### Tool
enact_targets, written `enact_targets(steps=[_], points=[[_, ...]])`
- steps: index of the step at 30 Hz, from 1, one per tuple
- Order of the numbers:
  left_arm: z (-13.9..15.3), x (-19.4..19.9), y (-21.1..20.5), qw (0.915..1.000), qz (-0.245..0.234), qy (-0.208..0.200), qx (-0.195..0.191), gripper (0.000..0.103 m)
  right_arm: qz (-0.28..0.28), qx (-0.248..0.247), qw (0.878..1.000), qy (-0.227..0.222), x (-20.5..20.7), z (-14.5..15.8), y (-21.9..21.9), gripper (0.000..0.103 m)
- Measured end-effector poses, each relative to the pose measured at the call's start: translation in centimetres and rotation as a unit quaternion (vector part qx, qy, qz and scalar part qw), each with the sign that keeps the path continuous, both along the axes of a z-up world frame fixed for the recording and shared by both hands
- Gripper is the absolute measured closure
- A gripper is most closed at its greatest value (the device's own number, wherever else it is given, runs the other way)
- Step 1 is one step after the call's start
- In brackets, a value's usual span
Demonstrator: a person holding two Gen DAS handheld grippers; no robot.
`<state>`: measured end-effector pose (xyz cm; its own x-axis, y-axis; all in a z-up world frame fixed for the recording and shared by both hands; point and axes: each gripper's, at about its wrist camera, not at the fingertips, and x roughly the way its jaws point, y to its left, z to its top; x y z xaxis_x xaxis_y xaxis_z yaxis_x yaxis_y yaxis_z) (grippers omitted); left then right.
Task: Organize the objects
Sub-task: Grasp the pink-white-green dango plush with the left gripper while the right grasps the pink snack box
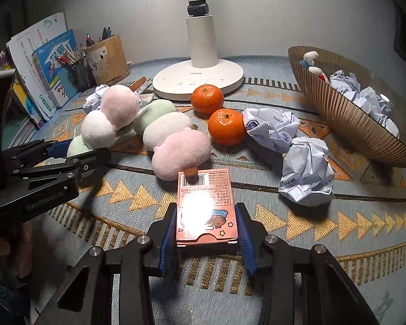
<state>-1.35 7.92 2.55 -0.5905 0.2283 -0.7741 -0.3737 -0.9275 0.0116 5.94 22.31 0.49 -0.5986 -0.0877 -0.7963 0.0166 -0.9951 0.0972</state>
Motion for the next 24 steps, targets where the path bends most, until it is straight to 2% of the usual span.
enact_targets(steps=[2, 4, 7, 11, 13, 15, 18, 21, 23, 24], points=[[0.4, 1.2, -0.3, 0.9998, 0.003, -0.012, 0.015, 0.059, 0.009, -0.008, 1.0, 0.001, 1.2, 0.4, -0.2, 0.063], [0.5, 2.7, -0.8, 0.9993, 0.011, -0.026, 0.026, 0.059, 0.01, 0.003, 1.0, 0.009, 2.9, 1.1, -0.5, 0.063], [-0.2, 4.2, -1.5, 0.9969, 0.02, -0.064, 0.04, 0.059, 0.004, -0.004, 1.0, 0.014, 4.9, 1.4, 0.2, 0.063], [-1.1, 5.3, -1.4, 0.9968, 0.013, -0.073, 0.031, 0.058, -0.012, -0.012, 1.0, 0.011, 5.7, 0.7, 1.6, 0.063], [-1.1, 5.3, -1.1, 0.9968, 0.008, -0.075, 0.026, 0.053, -0.014, -0.023, 0.999, 0.022, 6.0, 0.3, 2.1, 0.063], [-0.9, 5.4, -1.2, 0.9964, 0.008, -0.078, 0.032, 0.039, -0.014, -0.022, 0.999, 0.023, 6.1, 0.4, 2.1, 0.063], [-0.5, 5.3, -0.9, 0.9964, -0.004, -0.072, 0.044, 0.033, -0.016, -0.024, 0.999, 0.02, 5.9, 0.3, 2.3, 0.062], [-0.7, 4.7, -0.1, 0.9968, -0.018, -0.072, 0.03, 0.032, -0.024, -0.027, 0.999, 0.015, 5.7, 0.1, 2.5, 0.06], [-1.1, 4.6, 0.7, 0.9972, -0.028, -0.067, 0.017, 0.032, -0.026, -0.026, 0.999, 0.017, 5.8, 0.1, 2.6, 0.042], [-1.3, 4.6, 1.1, 0.9974, -0.031, -0.064, 0.012, 0.032, -0.028, -0.025, 0.999, 0.021, 5.8, 0.3, 2.5, 0.04]])
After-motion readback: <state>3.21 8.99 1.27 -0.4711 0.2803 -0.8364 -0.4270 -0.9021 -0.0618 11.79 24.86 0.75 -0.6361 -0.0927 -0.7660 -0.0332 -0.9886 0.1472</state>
